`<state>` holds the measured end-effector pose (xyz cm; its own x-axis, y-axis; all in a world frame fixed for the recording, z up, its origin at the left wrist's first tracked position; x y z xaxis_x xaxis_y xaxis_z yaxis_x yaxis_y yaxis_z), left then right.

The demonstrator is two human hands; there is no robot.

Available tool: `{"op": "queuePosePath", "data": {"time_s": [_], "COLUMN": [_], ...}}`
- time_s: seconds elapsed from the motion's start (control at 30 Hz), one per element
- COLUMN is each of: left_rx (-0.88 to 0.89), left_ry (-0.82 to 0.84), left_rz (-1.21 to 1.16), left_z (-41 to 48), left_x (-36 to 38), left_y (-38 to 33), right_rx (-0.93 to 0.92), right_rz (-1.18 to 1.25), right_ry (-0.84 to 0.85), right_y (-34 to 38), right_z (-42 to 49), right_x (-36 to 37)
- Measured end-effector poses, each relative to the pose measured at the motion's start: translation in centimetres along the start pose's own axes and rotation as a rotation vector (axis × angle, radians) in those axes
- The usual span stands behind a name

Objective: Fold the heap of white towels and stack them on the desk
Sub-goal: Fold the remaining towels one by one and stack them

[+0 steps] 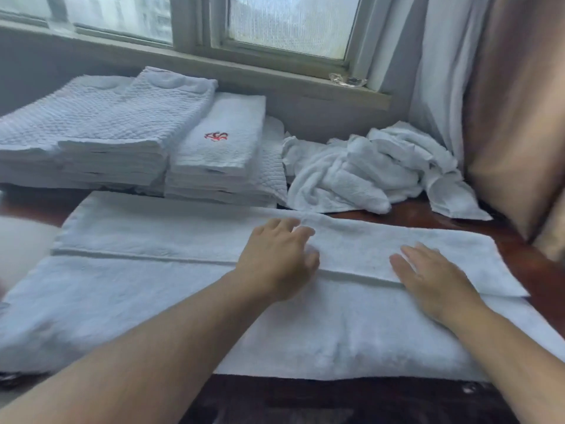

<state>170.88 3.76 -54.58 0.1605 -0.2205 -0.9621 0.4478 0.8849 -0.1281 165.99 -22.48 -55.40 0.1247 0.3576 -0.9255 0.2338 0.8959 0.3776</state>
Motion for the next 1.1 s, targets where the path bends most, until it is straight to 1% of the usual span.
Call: {"op": "queuePosePath", "data": {"time_s": [0.07,0.13,0.2,0.3,0.37,0.47,0.53,0.67,0.77,0.83,0.9,0.93,1.0,1.07,1.1], "left_rx": [0.045,0.071,0.057,-0.003,0.008,0.131,0.191,0.190,0.183,0.176,0.226,0.272,0.368,0.462,0.505], "left_ry": [0.027,0.088,0.133,0.150,0.128,0.027,-0.012,-0.014,-0.033,-0.115,-0.202,-0.198,-0.055,0.113,0.154], "left_rz": [0.016,0.050,0.091,0.092,0.075,0.070,0.100,0.105,0.099,0.065,-0.003,-0.052,-0.120,-0.109,-0.051], "left_z": [2.1,3.4,3.9,4.1,3.9,3.5,2.9,2.7,2.7,2.2,1.1,0.3,-1.6,-3.7,-4.6], "left_x": [1.0,2.2,3.4,4.4,4.4,3.6,3.3,3.4,2.9,1.7,0.3,-0.2,-0.2,0.5,0.9], "left_y": [-3.1,-5.2,-5.4,-4.7,-4.6,-5.0,-5.1,-5.1,-5.3,-5.7,-6.9,-7.7,-9.1,-9.6,-9.6], "right_rx": [0.131,0.220,0.270,0.353,0.359,0.289,0.279,0.350,0.344,0.280,0.117,0.011,-0.164,-0.318,-0.365], "right_rz": [-0.075,-0.093,-0.081,-0.044,-0.048,-0.098,-0.129,0.022,0.139,0.225,0.265,0.277,0.355,0.347,0.274], "right_ry": [0.017,0.032,0.040,0.036,0.021,0.059,0.089,-0.013,0.000,-0.047,-0.144,-0.186,-0.176,-0.050,0.022], "right_y": [-3.8,-6.4,-7.1,-7.1,-7.5,-8.9,-10.2,-12.7,-13.3,-12.6,-10.6,-9.4,-7.3,-6.5,-6.4], "right_z": [0.7,1.4,2.3,4.1,5.4,7.1,7.8,8.3,7.8,6.7,4.2,2.1,-2.9,-7.7,-9.5], "right_x": [-0.8,-1.6,-1.8,-1.9,-1.8,-2.2,-2.5,-3.9,-4.5,-5.1,-5.6,-5.7,-4.9,-3.6,-2.7]}}
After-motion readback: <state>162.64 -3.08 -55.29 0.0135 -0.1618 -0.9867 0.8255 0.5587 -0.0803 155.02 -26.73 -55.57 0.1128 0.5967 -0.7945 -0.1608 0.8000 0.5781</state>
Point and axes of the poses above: each hand's wrist, its own z-axis towards the middle knuckle, its own x-axis out of the palm, y = z × x, the point moved 5 cm from there along z, towards the middle knuckle, and after that the axes turned 11 degrees about z, right-handed, at the moved point
